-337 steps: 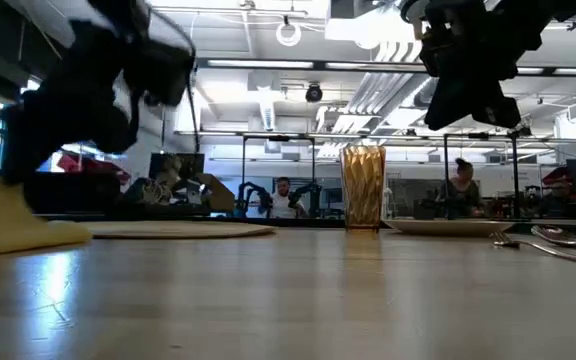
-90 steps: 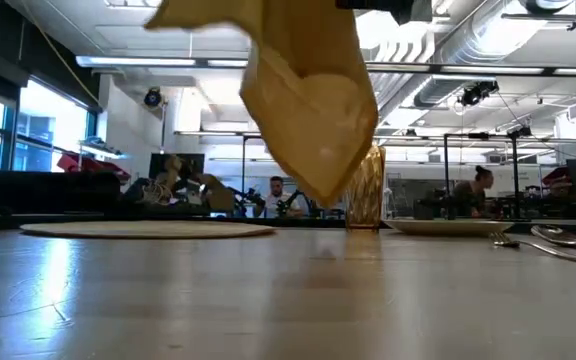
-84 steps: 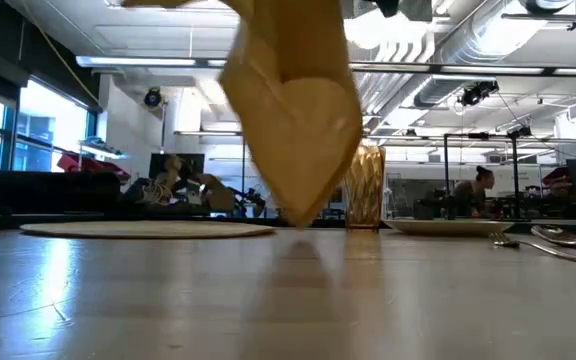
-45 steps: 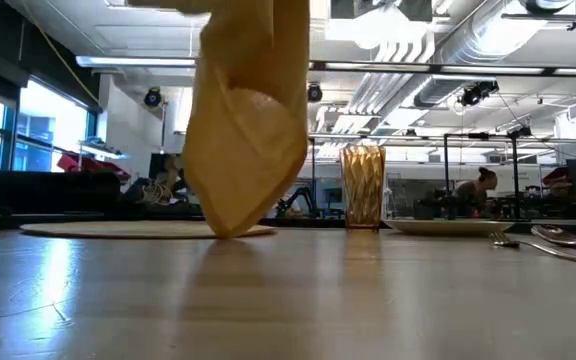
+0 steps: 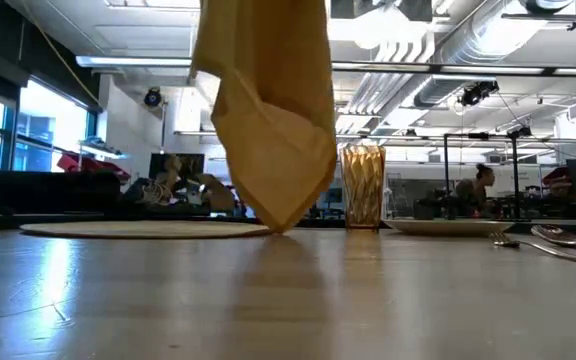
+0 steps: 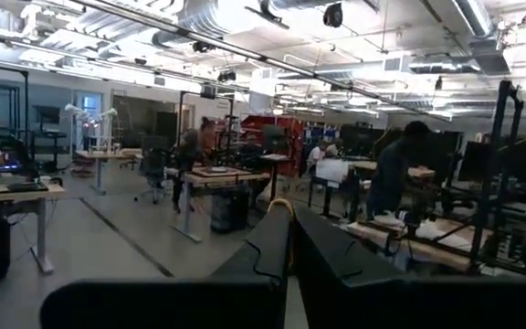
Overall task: Set table place
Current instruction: Fold the yellow table napkin
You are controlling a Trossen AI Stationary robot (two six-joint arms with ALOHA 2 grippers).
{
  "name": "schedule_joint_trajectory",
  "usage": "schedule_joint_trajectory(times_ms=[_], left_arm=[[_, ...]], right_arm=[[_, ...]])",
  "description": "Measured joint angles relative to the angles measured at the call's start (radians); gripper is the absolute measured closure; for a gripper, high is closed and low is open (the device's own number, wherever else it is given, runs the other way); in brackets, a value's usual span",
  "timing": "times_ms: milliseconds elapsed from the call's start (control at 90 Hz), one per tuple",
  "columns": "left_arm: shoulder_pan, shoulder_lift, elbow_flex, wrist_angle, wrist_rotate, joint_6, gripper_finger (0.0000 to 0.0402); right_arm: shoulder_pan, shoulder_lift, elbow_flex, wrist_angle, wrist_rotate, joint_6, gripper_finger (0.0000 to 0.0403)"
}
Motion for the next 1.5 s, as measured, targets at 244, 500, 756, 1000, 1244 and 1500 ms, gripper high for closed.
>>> schedule_joint_trajectory(times_ms=[244, 500, 756, 1000, 1244, 1500], left_arm=[[-0.004, -0.001, 0.0, 0.0, -0.003, 0.0, 0.0402], [-0.002, -0.001, 0.0, -0.001, -0.01, 0.0, 0.0402], [-0.002, -0.001, 0.0, -0.01, -0.034, 0.019, 0.0402], [-0.003, -0.002, 0.0, -0.009, -0.048, 0.026, 0.0402], [-0.004, -0.002, 0.0, -0.009, -0.048, 0.026, 0.0402], [-0.004, -0.002, 0.0, -0.008, -0.047, 0.016, 0.0402]], right_arm=[[-0.006, 0.013, 0.002, -0.008, -0.073, 0.091, 0.0219], [0.013, 0.055, 0.001, 0.023, 0.036, 0.123, 0.02], [0.02, 0.055, 0.001, 0.108, -0.069, 0.074, 0.0199], [0.027, 0.054, 0.001, 0.122, -0.043, 0.08, 0.0199], [-0.003, 0.055, 0.001, 0.124, 0.108, 0.194, 0.0202], [-0.067, 0.056, 0.001, 0.13, 0.095, 0.274, 0.0281]])
